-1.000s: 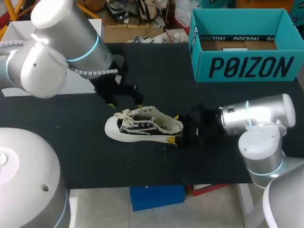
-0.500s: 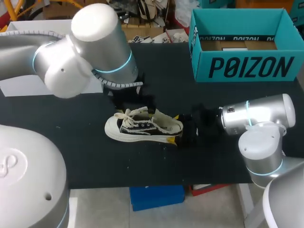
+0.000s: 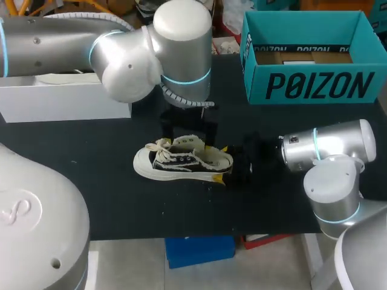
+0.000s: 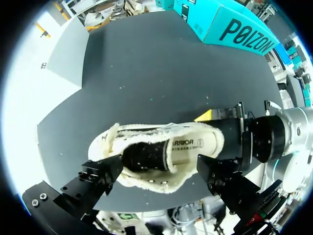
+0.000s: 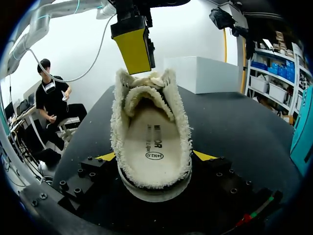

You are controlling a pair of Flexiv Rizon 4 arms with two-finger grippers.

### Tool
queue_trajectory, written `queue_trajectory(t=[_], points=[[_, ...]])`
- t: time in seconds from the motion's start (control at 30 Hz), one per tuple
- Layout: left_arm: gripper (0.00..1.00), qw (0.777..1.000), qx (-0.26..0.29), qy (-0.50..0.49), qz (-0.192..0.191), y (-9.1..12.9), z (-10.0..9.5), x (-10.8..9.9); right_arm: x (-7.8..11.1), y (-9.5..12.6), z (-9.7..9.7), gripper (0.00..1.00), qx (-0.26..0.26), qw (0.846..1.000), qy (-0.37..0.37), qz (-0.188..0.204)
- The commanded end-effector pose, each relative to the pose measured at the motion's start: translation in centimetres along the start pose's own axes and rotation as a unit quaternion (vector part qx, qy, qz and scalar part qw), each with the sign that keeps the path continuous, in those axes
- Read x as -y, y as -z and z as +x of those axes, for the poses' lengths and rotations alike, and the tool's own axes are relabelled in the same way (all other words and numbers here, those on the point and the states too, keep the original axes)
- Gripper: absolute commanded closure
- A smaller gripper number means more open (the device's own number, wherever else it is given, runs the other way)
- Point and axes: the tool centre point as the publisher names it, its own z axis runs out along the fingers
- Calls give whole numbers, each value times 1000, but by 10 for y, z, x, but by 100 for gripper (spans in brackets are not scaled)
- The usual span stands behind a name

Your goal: Take the shoe out of the shoebox, open the shoe tongue, remove and reinsert the insole, then place the shoe into the shoebox

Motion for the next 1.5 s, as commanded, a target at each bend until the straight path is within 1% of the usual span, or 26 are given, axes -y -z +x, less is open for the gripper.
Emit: queue_trajectory(t=[0.03,0.17,0.4,0.73,0.77,0.8,0.83,0.87,0.93,0.97,1.0,1.17,1.33,1.5], points=[[0,993,116,-3,-10,-13,12,7,0,-3,-1,100,0,1000,-1,1],[0,989,149,-15,-15,-22,12,5,0,-3,-1,100,0,1000,-1,1],[0,983,181,-19,-19,-29,6,4,0,-3,-1,100,0,1000,-1,1],[0,978,203,-33,-25,-31,-5,-2,0,-3,-1,100,0,1000,-1,1],[5,978,204,-34,-26,-31,-5,-2,0,-3,-1,100,0,1000,-1,1],[14,978,205,-34,-27,-31,-6,-2,0,-3,-1,100,0,1000,-1,1],[55,978,206,-35,-27,-32,-7,-3,0,-3,-1,100,0,1000,-1,1],[66,977,206,-36,-27,-32,-7,-3,0,-3,-1,100,0,1000,-1,1],[78,977,207,-37,-28,-33,-9,-4,0,-3,-1,100,0,1000,-1,1],[93,977,208,-37,-29,-33,-9,-4,0,-3,-1,100,0,1000,-1,1],[100,977,208,-37,-30,-34,-10,-5,0,-3,-1,100,0,1000,-1,1],[100,975,214,-39,-37,-36,-18,-10,0,-3,-1,100,0,1000,-1,1],[100,975,217,-36,-41,-36,-26,-10,0,-3,-1,100,0,1000,-1,1],[100,979,200,-23,-33,-30,-28,-7,0,-3,-1,100,0,1000,-1,1]])
